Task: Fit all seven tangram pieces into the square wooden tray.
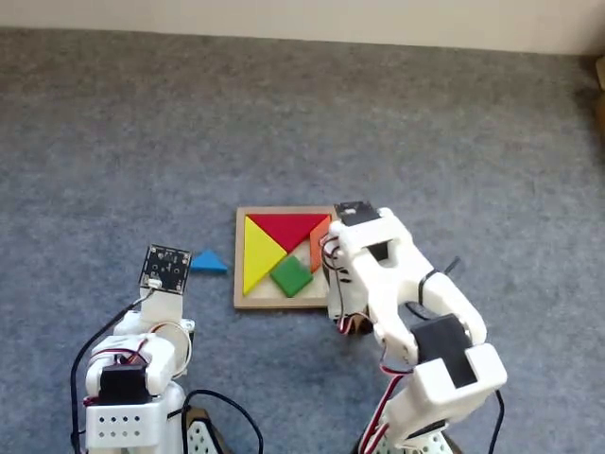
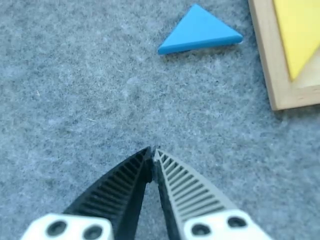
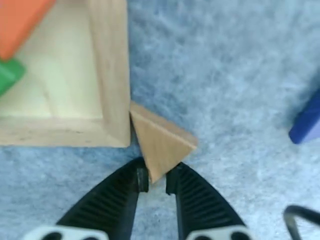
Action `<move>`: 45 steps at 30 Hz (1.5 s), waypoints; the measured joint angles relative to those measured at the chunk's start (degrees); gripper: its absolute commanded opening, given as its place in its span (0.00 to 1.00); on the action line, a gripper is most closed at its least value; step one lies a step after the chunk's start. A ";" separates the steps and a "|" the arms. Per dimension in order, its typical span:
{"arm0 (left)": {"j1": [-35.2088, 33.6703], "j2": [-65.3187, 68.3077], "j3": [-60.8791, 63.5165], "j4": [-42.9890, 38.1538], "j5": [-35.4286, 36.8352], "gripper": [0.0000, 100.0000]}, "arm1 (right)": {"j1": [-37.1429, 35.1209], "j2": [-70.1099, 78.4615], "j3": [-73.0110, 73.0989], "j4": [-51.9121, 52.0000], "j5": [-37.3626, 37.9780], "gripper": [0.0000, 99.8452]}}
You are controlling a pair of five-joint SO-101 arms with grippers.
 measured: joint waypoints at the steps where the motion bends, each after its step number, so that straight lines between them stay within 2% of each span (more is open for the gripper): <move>1: 0.00 0.00 0.00 0.00 0.00 0.04 | 0.00 0.09 -0.79 0.97 0.00 0.06; 5: 0.00 0.00 0.00 0.00 0.00 0.04 | 0.00 0.70 -4.40 4.92 0.09 0.18; 8: 0.00 0.00 0.00 0.00 0.00 0.04 | 0.79 0.70 -5.80 5.63 0.09 0.21; 13: 0.00 0.00 0.00 0.00 0.00 0.04 | 1.14 0.70 -6.15 5.10 0.09 0.21; 20: 0.00 0.00 0.00 0.00 0.00 0.04 | 1.41 0.97 -6.15 -3.25 0.26 0.21; 27: 0.00 0.00 0.00 0.00 0.00 0.04 | 1.49 1.76 -6.15 -3.96 4.75 0.21; 38: 0.00 0.00 0.00 0.00 0.00 0.04 | 1.23 6.95 -7.47 -3.69 5.27 0.21; 45: 0.00 0.00 0.00 0.00 0.00 0.04 | 1.67 7.30 -8.00 -1.23 5.63 0.09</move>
